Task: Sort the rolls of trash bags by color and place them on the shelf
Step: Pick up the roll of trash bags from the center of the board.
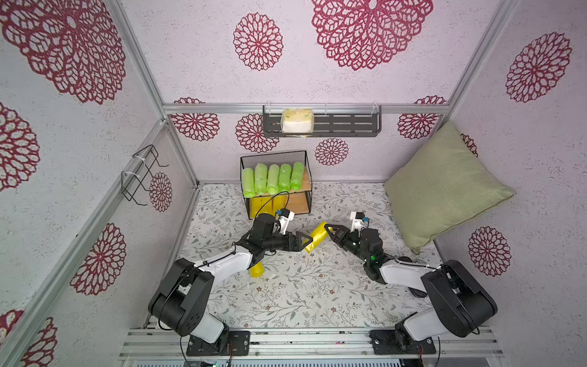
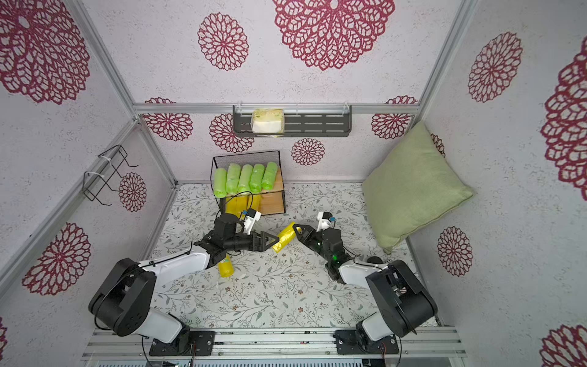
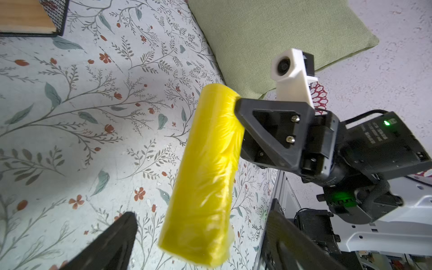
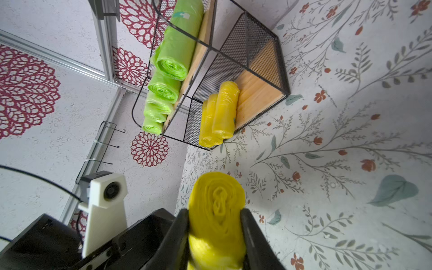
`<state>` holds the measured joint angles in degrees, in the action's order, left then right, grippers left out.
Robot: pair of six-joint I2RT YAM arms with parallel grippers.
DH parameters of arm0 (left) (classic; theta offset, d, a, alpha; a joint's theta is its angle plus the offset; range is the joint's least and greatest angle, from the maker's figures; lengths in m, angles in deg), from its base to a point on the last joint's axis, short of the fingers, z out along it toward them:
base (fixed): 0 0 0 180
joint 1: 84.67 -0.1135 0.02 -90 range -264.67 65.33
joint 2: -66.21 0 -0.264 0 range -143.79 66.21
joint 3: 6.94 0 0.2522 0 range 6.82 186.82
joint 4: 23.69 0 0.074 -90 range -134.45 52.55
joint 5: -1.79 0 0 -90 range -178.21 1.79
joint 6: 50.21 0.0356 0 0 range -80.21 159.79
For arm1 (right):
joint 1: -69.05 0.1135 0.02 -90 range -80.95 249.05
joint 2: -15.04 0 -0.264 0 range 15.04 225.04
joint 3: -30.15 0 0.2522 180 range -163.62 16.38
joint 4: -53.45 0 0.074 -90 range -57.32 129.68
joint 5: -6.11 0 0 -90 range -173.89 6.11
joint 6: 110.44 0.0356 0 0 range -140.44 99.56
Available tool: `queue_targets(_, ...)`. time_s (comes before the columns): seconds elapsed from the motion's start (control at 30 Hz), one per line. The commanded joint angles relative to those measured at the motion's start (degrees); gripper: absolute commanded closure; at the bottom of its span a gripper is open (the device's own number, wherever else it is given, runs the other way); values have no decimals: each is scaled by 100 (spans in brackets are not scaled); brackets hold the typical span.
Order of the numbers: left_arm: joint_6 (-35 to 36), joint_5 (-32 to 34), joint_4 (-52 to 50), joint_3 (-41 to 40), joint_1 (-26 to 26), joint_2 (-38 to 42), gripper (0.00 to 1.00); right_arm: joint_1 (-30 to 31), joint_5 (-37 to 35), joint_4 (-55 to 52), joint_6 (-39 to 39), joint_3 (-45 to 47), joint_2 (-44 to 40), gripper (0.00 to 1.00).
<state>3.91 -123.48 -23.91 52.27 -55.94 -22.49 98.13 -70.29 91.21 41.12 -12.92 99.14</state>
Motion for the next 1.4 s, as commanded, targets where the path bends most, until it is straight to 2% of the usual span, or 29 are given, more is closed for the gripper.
queue_targets(0.0, 103, -196, 422, 144, 38, -155, 8, -34, 151, 485, 114, 2, -342, 73)
queue_targets(0.23, -169, -634, 1178, 56, 171, -240, 11, -38, 182, 630, 295, 38, -459, 73)
queue_targets(0.43, -36, -639, 951, 104, 187, -233, 17, -51, 173, 859, 456, 43, -396, 73)
queue_targets(0.63, 52, -563, 984, 80, 192, -244, 15, -51, 204, 1052, 629, 27, -297, 73)
queue_targets(0.73, -83, -529, 1298, 7, 193, -244, 17, -60, 178, 1089, 685, 47, -280, 73)
queue_targets(0.9, -364, -391, 2048, -263, 193, -182, 30, -60, 101, 1149, 745, 72, -262, 73)
queue_targets(1.07, -388, -385, 2045, -278, 177, -182, 41, -60, 37, 1294, 853, 101, -168, 74)
queue_targets(1.2, -382, -279, 2070, -291, 175, -173, 55, -56, 20, 1404, 886, 109, -62, 73)
queue_targets(1.27, -367, -159, 2069, -299, 154, -148, 62, -68, -13, 1404, 851, 134, -51, 68)
queue_targets(1.37, -252, 285, 1913, -342, 103, -52, 69, -130, -129, 1299, 700, 242, -157, 50)
